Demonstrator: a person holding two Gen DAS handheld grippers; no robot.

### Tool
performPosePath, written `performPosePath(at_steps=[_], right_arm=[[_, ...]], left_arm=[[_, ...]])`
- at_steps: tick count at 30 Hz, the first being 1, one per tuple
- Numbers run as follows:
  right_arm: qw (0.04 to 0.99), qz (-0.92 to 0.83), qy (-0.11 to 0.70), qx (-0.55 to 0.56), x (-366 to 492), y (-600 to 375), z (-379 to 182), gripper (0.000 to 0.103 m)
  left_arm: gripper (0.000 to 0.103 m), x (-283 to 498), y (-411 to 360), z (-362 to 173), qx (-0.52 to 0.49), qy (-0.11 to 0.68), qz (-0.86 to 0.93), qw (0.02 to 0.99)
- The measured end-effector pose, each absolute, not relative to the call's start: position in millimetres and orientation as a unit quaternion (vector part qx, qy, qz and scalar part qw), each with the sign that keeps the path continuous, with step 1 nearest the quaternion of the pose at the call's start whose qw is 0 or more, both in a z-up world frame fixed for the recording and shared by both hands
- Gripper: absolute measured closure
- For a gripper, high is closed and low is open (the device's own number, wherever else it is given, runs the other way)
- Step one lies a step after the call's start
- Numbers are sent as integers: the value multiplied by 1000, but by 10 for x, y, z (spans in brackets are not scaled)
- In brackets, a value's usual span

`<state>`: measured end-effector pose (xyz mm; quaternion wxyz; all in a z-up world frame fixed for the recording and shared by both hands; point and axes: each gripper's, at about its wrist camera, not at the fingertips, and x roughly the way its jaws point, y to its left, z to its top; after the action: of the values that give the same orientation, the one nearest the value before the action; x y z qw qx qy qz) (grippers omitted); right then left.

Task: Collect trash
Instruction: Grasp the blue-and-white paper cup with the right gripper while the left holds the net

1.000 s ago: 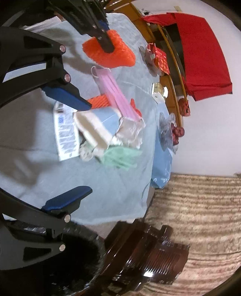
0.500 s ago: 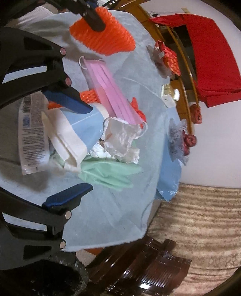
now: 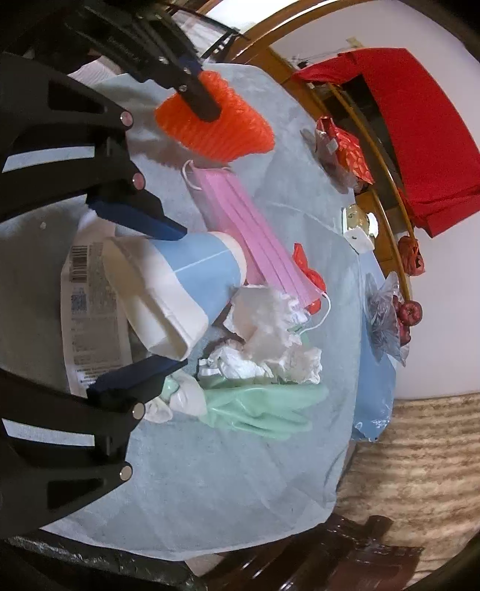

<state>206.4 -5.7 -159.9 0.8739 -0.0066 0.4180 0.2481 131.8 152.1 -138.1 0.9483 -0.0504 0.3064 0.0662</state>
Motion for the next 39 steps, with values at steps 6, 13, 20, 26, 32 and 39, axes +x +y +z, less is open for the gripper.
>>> performPosePath(at_steps=[6,13,20,26,32,39], right_arm=[[872,243,425,-18,2136,1,-1639,24],[849,279,448,5,2174,33,-1695,61],[854,292,430,23,2066,-77,-1530,85],[868,304,392,23,1837,-205,-1245,85],[885,293,361,18,1597,-399,-983,85],[906,260,333,16,1432,-715,-764,85]], left_arm=[[80,1317,1508,-1374,-49,307,66,948],[80,1298,1477,-1385,-45,310,65,947],[80,1297,1491,-1381,-48,311,66,947],[80,1230,1390,-1285,-46,299,50,952],[80,1121,1166,-1114,-47,281,28,958],[80,1046,857,-942,-46,266,-6,963]])
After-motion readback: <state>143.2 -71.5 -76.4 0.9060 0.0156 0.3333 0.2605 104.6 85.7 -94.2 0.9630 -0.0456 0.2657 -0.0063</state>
